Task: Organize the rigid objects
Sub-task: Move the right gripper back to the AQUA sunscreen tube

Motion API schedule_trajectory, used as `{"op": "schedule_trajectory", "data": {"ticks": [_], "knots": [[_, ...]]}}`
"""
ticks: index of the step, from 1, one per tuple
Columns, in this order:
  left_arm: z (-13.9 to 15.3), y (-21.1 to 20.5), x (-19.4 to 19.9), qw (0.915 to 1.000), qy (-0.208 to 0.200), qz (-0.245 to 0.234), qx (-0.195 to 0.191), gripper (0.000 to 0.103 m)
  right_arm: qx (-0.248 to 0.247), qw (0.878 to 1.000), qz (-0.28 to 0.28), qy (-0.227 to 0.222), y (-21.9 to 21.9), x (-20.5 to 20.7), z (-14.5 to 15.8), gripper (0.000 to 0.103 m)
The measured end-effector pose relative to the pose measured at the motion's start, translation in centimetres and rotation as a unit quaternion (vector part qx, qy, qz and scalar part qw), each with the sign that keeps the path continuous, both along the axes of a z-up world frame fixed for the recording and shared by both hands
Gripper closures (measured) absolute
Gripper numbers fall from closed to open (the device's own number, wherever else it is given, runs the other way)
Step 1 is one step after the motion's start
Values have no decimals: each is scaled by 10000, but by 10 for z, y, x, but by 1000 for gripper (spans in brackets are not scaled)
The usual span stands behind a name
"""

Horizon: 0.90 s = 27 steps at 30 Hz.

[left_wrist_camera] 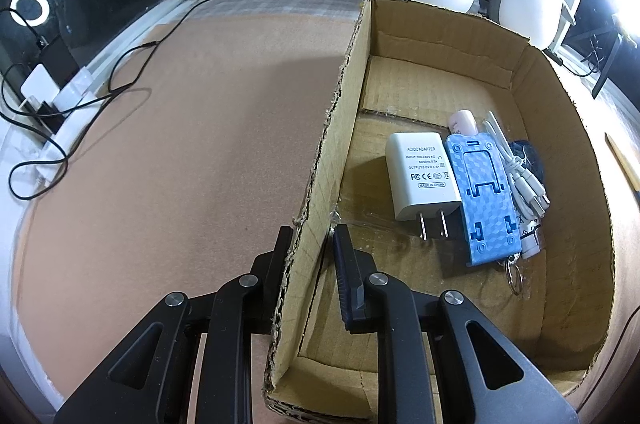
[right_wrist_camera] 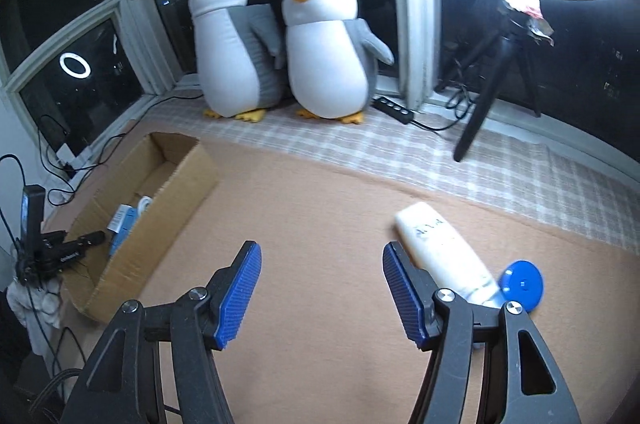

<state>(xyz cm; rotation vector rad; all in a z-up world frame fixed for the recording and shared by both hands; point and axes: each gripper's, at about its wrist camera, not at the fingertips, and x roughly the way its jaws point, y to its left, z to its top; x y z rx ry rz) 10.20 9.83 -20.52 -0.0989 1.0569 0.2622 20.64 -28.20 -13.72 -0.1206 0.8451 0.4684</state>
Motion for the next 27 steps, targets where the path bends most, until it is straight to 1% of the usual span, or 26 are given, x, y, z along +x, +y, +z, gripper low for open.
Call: {"op": "schedule_trajectory", "data": {"ticks": [2,5,11,12,16,23,25,27], "knots": [[0,-1,1,10000,13,12,40,85,-37,10000,5,4,-11,5,-3,43],[0,-2,1,10000,28,32,67,85,-180,9998,-17,-30,-26,12,-9,39],[1,-5,2,9998,81,74,145,85,-361,9993,40,6,-51,33,-25,38],[1,-5,2,9998,86,76,155,85,-420,9991,32,-51,-54,35,-28,38],[2,-6,2,9998,98,101,161,84,-305,9995,79,41,-67,45,-35,38],[2,-9,3,9995,144,122,259,83,-261,9992,291,121,-67,54,-44,38],[2,-10,4,9994,159,122,284,83,-317,9988,341,174,-64,57,-49,37],[2,-11,4,9993,173,127,302,83,-460,9983,347,131,-63,59,-54,37]]}}
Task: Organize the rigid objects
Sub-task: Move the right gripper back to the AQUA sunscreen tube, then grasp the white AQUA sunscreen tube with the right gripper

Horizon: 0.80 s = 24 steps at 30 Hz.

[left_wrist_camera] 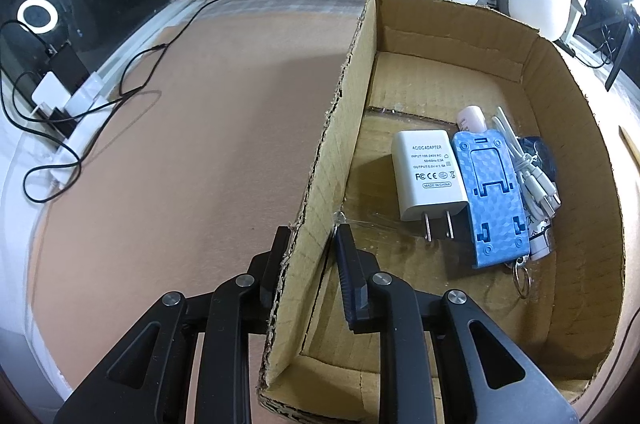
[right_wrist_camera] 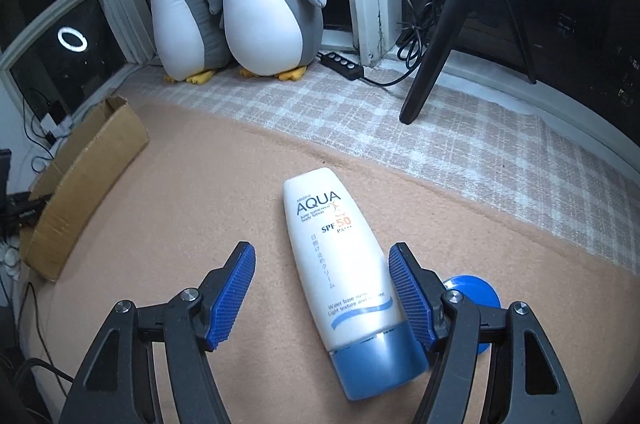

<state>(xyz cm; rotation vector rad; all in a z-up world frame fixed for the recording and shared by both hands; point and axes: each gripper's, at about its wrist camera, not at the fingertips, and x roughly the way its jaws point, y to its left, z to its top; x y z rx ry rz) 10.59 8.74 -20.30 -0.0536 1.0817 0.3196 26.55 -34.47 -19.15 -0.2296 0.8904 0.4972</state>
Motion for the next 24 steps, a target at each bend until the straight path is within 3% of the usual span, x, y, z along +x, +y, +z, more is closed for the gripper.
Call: {"op": "schedule_trajectory", "data": {"ticks": [10,15,21,24], "knots": [[0,-3,2,10000,31,8,79,83,179,9995,-56,245,-9,9,-12,36],[1,-2,2,10000,23,5,85,83,-35,9998,-43,216,-4,6,-13,37],[1,-2,2,10000,21,8,89,83,-114,9998,-114,105,-6,-2,-14,59],[1,-2,2,10000,21,14,76,83,-117,9997,-189,78,-7,-3,-14,60]]}}
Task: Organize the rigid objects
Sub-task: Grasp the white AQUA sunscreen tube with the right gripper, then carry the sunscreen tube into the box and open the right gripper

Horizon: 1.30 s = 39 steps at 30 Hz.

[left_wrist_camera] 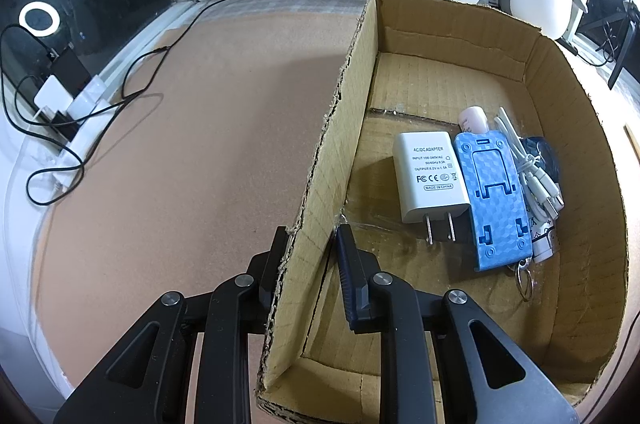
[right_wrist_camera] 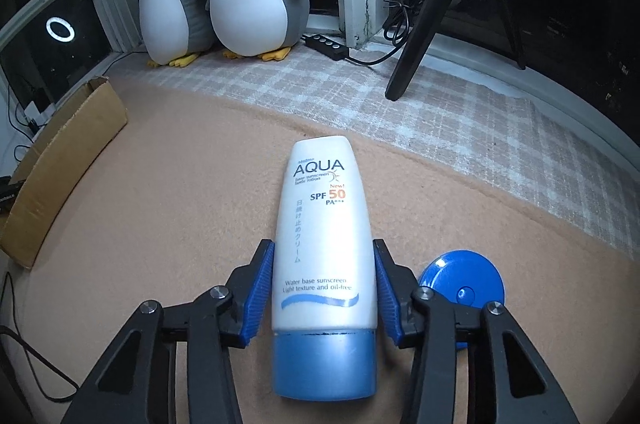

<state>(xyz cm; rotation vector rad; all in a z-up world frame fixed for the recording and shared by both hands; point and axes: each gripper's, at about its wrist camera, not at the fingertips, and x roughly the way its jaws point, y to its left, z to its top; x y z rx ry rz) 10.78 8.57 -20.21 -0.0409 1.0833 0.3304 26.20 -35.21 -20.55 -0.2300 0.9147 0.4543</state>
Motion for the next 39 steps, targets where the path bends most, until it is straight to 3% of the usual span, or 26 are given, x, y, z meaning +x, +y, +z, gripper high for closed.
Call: {"op": "schedule_trajectory", "data": {"ticks": [10,20,31,39], "knots": [[-1,2,1,10000,-40,6,-32,83,-24,9996,-262,-54,2,-7,5,60],[-2,4,-1,9999,-84,-12,-76,83,134,9995,-237,-187,21,-21,34,60],[-2,5,-2,9999,-107,-64,-98,83,302,9990,155,-277,106,-51,73,60],[-3,7,-3,9997,-142,-121,-141,83,740,9966,347,-68,180,-65,87,60]]}}
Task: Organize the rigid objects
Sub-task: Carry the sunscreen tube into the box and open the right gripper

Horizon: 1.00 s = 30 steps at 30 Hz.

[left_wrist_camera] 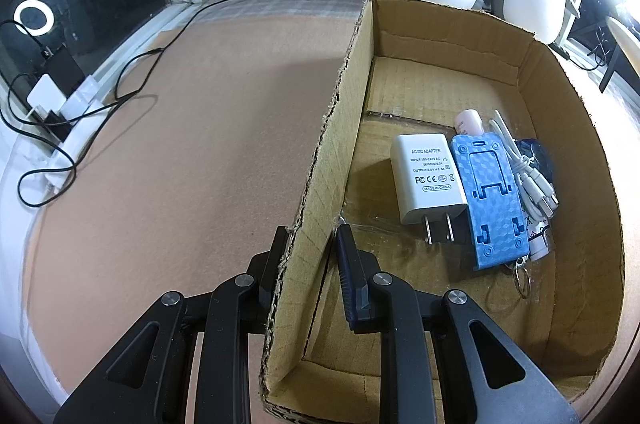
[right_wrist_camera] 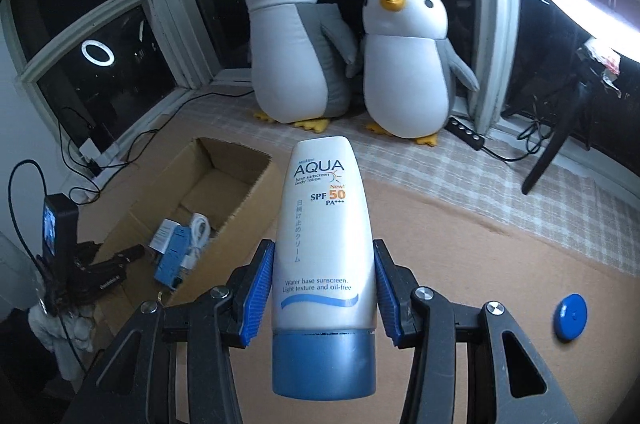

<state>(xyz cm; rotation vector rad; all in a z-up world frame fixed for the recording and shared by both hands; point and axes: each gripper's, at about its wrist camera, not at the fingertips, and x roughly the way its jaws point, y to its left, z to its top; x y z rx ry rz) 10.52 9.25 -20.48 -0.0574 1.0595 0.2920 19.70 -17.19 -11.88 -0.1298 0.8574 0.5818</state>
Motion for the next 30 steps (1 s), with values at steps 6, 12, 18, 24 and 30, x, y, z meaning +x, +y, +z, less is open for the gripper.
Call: {"op": "schedule_trajectory", "data": {"ticks": [6,12,18,24,30], "knots": [[-1,2,1,10000,-23,-31,-26,83,198,9995,166,159,53,-10,-1,60],[-1,4,1,10000,-57,-32,-65,83,223,9987,299,342,93,-13,-8,60],[-2,4,1,9999,-84,-41,-104,83,213,9973,286,640,125,-10,-30,60],[-1,5,0,9999,-90,-35,-108,83,95,9957,308,867,144,-9,-53,60],[-1,4,1,9999,-92,-38,-109,83,196,9956,332,859,145,-6,-53,53]]}}
